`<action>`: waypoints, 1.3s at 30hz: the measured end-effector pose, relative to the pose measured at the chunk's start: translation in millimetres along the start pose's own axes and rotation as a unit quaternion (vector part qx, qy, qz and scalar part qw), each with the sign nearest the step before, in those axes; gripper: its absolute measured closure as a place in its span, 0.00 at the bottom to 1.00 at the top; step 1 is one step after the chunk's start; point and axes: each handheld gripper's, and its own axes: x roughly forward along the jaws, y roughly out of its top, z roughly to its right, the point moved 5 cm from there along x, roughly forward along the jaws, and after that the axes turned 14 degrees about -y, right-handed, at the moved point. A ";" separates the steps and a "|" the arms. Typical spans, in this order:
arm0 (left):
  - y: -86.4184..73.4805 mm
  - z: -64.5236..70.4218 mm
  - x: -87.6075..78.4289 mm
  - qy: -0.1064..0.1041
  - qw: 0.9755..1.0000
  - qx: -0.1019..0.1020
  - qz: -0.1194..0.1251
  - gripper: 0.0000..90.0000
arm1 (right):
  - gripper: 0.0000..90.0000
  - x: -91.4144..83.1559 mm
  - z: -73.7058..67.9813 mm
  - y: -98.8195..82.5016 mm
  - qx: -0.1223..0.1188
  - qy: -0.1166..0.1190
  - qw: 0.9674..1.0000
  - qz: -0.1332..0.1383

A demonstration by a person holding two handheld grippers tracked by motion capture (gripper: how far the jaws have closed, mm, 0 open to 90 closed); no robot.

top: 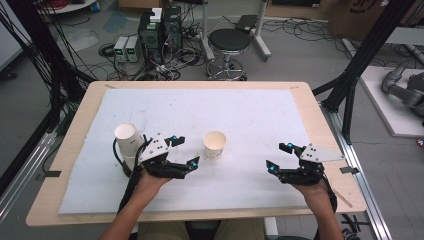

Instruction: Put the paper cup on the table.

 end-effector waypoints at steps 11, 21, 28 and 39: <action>0.9 -0.3 -8.5 0.005 1.000 0.006 0.004 0.16 | 0.24 -8.3 1.6 -5.1 0.000 -0.010 1.000 0.001; -0.4 1.9 -13.2 0.010 1.000 0.007 0.007 0.16 | 0.24 -9.6 -0.9 -3.2 -0.002 -0.011 1.000 0.003; -1.2 1.5 -15.1 0.011 1.000 0.007 0.009 0.16 | 0.24 -12.4 -0.7 -3.2 0.000 -0.015 1.000 0.002; -1.5 1.0 -15.9 0.012 1.000 0.005 0.011 0.16 | 0.24 -13.8 -0.3 -3.6 -0.001 -0.018 1.000 0.004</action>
